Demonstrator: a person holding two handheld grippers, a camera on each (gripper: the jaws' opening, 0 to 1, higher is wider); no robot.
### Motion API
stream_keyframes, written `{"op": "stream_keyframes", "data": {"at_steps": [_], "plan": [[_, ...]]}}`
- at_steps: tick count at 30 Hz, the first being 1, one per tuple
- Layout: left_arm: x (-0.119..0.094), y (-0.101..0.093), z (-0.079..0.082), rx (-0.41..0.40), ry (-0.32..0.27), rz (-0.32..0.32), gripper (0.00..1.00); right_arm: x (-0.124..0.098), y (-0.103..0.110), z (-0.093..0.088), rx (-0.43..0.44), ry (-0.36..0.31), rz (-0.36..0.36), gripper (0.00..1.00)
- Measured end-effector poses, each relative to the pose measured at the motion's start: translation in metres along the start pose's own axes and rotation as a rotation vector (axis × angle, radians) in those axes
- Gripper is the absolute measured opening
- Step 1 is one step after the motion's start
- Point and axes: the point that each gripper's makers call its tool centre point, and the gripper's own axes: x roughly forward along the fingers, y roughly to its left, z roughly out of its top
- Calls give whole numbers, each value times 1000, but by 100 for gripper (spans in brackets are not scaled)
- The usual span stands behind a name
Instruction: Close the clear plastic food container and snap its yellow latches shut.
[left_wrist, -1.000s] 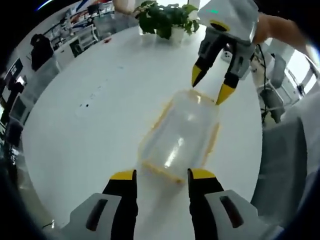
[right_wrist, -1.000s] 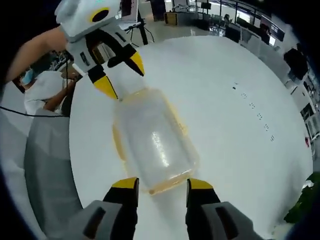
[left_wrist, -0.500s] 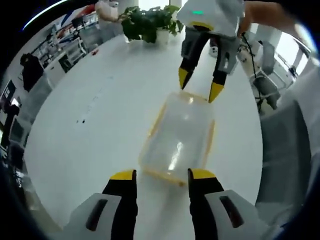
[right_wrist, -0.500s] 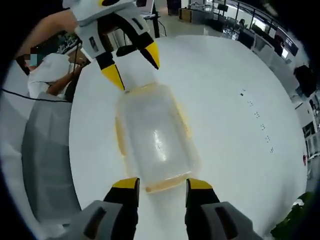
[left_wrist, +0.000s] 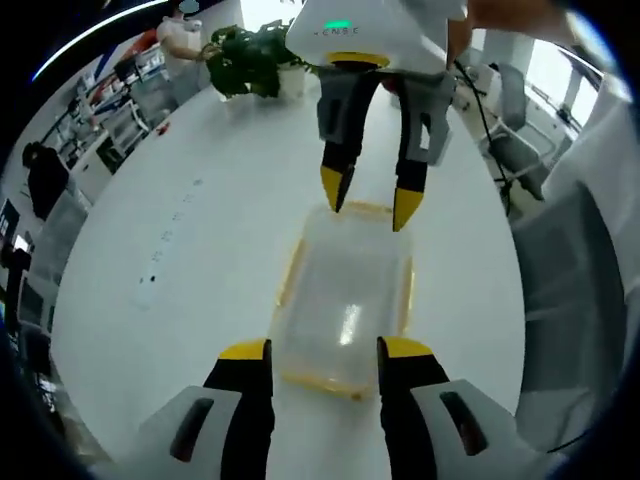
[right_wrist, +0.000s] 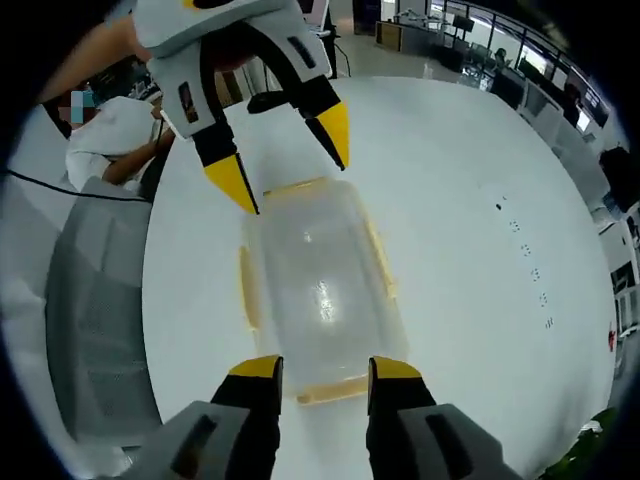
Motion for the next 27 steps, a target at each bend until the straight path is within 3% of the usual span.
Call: {"op": "stream_keyframes", "data": {"at_steps": [11, 27], "plan": [[11, -13, 11, 42, -17, -30, 40, 4, 0, 16, -38, -46, 0, 29], [22, -14, 21, 100, -48, -36, 38, 11, 0, 39, -93, -104, 2, 29]]}}
